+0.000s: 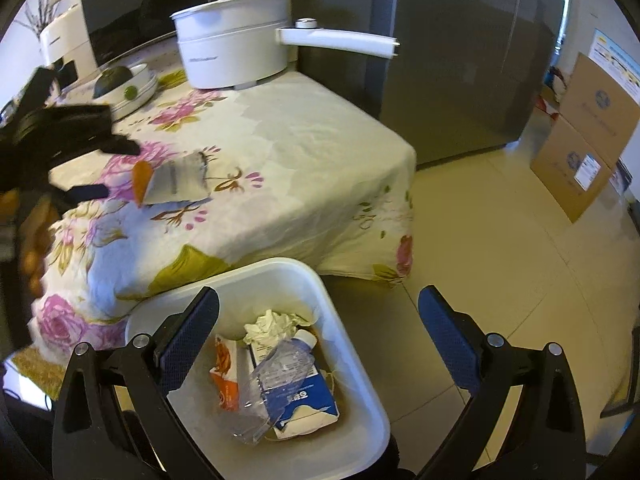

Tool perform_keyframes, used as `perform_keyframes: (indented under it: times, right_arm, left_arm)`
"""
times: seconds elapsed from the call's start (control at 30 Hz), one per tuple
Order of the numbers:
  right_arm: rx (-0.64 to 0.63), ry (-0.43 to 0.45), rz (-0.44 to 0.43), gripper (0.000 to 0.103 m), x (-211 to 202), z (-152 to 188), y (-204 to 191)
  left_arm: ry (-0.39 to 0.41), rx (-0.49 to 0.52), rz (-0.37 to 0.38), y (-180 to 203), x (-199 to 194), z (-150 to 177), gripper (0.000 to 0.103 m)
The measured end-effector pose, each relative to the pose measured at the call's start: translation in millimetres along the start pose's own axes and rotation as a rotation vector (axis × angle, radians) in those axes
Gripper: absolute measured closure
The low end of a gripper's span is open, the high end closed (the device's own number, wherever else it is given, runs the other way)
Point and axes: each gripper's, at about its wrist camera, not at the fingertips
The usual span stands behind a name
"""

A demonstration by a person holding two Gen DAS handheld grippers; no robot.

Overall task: Collect trash
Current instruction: 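Reach the left tool to the orange carrot and close on it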

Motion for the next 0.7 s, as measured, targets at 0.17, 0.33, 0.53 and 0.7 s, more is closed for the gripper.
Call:
perform_keyframes:
  times: [0.17, 0.33, 0.53, 0.7]
  right_arm:
    - [0.019, -0.009, -0.029, 0.007, -1, -2, 2]
    - [0.037, -0.025, -0.045, 0.007, 1, -3, 6]
    - [0.025, -0.027, -0.039, 0.007, 2, -2, 4]
    - [0.027, -0.037, -0.033, 0.007, 5, -2, 3]
  left_arm:
    - [0.019, -0.024, -0.070, -3, 17, -9, 0.044]
    - [0.020, -0.049, -0.103, -7, 24, -11, 0.061]
    - [0.021, -0.001, -0.117, -6, 27, -8, 0.079]
    - [0.024, 0.010, -0.081, -11, 24, -7, 0.089]
Point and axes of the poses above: each gripper's, at about its wrist camera, not at the fingertips, and x roughly the way its jaws point, y to its right, z to its underside, and after that the axes turned 13 degrees about z, right-handed
